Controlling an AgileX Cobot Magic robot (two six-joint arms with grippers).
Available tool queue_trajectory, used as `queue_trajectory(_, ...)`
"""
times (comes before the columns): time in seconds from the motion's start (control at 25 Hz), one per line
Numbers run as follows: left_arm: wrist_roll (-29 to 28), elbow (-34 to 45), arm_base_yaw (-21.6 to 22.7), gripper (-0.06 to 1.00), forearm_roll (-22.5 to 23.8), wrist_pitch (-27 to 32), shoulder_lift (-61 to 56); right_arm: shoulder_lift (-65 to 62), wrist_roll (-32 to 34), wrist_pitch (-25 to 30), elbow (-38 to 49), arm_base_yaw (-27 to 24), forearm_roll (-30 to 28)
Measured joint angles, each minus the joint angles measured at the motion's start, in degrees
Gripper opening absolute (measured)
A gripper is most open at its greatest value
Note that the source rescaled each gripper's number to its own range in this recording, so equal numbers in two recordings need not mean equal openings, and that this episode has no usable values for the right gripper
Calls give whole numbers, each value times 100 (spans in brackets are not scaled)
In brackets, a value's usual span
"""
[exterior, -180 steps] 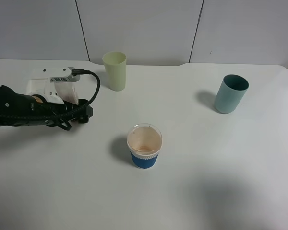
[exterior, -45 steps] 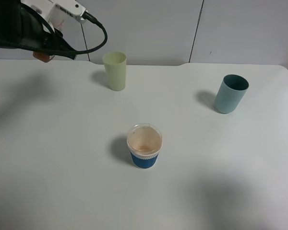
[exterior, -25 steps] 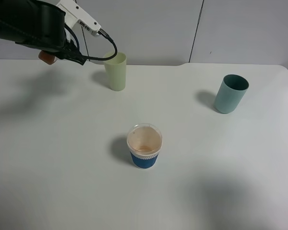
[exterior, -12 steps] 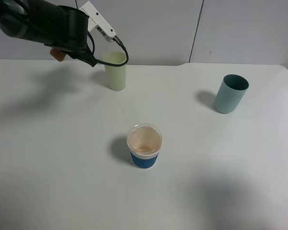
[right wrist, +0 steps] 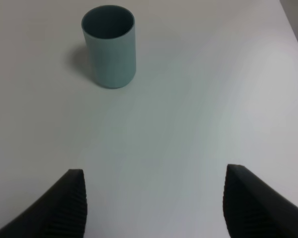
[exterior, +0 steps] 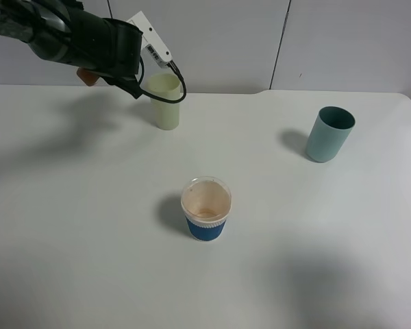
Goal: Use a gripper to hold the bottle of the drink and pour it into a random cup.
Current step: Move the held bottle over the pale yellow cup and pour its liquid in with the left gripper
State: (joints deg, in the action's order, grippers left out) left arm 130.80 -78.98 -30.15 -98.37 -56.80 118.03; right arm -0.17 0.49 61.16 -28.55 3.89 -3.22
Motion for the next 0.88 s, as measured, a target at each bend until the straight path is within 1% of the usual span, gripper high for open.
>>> queue_trajectory(0.24, 151, 0, 0, 0, 401, -34, 141, 0, 0, 0, 0, 0, 0)
queue_trajectory(0.48, 165, -5, 0, 0, 649, -46, 159, 0, 0, 0, 0, 0, 0)
queue_trajectory(0.76, 154, -5, 0, 0, 1271, -159, 222, 0, 0, 0, 0, 0, 0)
queue_trajectory(0.88, 147, -5, 0, 0, 1425, -181, 351, 0, 0, 0, 0, 0, 0)
